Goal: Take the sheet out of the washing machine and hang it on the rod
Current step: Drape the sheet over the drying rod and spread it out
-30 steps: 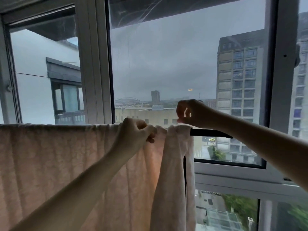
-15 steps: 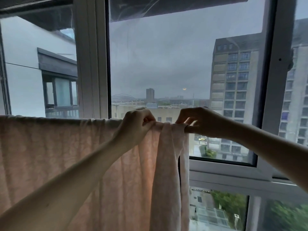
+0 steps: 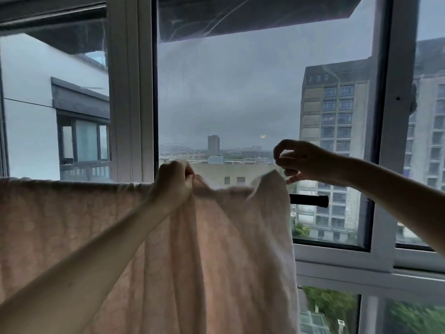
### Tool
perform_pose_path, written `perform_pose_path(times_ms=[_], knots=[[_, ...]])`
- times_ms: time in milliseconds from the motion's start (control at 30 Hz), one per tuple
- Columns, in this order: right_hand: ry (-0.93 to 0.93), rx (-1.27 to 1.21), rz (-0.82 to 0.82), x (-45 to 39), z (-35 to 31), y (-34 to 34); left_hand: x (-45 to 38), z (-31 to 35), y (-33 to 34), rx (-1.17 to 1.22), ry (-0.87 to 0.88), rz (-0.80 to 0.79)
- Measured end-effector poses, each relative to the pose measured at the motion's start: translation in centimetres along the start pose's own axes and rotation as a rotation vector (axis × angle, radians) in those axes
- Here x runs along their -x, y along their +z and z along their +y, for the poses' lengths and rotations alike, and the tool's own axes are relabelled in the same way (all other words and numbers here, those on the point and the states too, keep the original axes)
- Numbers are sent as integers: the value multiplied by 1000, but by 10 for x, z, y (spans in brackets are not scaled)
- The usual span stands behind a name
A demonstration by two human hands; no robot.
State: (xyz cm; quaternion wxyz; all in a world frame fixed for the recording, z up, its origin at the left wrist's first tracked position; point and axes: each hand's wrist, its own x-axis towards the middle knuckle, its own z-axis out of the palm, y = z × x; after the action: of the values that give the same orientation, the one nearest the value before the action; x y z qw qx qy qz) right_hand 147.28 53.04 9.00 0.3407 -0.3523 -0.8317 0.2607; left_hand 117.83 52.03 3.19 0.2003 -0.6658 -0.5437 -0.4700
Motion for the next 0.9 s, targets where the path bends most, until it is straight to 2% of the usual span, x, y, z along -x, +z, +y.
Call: perform_pose_path(times_ms=[67,133,200,333,400,500,633,700,800,900], knots=[[-43,278,-73,0,2,3,-1,5,-1,0,-33,-33],[-43,371,-159,2,6,8,1,14,-3,14,-5,-19],[-57,364,-212,4,10,10,9,33,-7,62,112,-42],[-51,262,-223,9,15,1,29,79,-2,222,299,-264],[-99,274,-229,9,21,-1,31,88,5,236,346,-249],[-57,227,-239,10,29,-1,28,90,9,231,304,-186],[-192,350,-119,-2,33,8,25,88,8,225,223,-223],[-190,201,-58,-8,35,14,24,86,8,230,187,-222],[-107,-162,-104,-11,30,17,22,81,8,247,113,-177],[-46,-259,-139,-15,23,11,19,82,9,250,74,-175]])
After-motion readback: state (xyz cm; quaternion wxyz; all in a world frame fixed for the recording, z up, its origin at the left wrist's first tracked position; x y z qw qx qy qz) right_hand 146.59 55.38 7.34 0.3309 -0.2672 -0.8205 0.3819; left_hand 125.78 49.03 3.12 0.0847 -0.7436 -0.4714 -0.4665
